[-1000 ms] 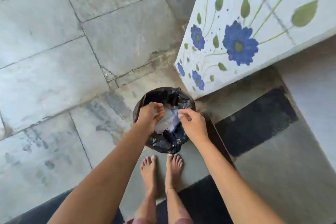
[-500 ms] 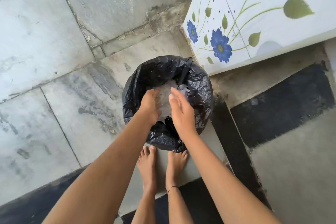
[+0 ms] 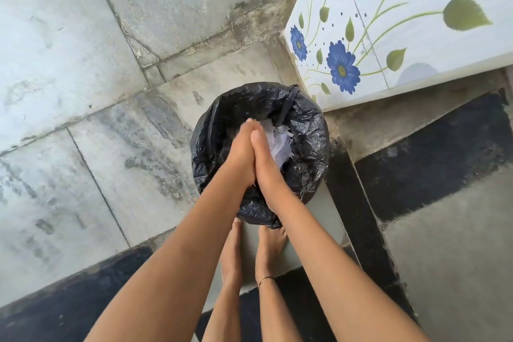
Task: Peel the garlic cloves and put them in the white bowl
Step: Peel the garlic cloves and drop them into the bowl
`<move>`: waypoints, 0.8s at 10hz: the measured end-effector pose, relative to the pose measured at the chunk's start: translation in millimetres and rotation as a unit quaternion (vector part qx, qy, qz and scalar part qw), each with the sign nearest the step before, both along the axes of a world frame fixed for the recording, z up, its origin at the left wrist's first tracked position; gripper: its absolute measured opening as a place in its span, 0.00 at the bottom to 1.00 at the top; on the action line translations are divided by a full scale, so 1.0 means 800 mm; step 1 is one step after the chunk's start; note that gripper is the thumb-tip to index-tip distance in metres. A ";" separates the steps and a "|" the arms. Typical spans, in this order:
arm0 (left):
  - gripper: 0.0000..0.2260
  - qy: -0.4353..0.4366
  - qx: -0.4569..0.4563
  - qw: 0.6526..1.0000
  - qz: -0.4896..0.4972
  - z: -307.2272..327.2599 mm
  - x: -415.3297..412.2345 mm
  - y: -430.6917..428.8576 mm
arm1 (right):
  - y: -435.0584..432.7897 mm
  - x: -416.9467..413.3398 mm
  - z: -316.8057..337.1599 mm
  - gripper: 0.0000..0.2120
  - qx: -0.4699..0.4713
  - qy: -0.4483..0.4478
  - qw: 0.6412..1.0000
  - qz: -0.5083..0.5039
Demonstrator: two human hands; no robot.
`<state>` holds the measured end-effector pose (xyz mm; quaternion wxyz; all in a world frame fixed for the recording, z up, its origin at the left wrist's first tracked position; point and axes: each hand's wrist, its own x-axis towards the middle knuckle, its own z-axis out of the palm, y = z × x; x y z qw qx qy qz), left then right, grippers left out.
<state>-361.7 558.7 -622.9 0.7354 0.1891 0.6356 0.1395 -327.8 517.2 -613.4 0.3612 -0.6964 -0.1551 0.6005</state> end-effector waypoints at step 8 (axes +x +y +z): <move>0.23 0.228 0.277 0.857 -0.370 0.357 -0.050 -0.037 | -0.088 0.072 0.310 0.23 -0.024 -0.423 0.887 0.181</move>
